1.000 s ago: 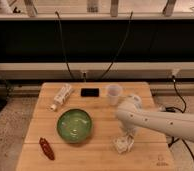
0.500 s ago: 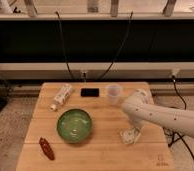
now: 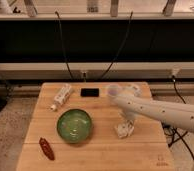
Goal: Wipe the white sponge on the table
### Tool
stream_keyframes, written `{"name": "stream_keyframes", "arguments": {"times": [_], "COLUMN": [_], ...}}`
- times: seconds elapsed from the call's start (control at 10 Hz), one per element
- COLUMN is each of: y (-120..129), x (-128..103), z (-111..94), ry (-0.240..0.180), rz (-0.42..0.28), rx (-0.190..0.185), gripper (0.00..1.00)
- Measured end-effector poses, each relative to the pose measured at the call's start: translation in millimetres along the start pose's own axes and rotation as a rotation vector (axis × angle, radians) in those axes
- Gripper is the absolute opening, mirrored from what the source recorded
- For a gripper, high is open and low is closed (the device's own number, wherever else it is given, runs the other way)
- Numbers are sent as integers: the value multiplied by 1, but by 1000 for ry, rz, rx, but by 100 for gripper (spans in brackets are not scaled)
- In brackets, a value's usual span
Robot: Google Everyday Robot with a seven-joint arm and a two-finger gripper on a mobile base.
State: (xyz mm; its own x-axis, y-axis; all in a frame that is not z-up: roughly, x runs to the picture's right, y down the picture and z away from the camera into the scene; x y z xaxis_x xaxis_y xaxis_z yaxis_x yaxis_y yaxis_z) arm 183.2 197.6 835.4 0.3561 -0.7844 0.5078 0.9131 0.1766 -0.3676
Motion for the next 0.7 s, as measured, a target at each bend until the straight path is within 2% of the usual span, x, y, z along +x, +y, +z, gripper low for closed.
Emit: {"name": "stream_keyframes", "arguments": {"times": [0.4,0.7], "y": [-40,-45], "x": [-23,-48], "z": [-1,-1], "ry": [-22,-60], "rz": [-89,-129], "rx": [46,80], "gripper": [0,0]}}
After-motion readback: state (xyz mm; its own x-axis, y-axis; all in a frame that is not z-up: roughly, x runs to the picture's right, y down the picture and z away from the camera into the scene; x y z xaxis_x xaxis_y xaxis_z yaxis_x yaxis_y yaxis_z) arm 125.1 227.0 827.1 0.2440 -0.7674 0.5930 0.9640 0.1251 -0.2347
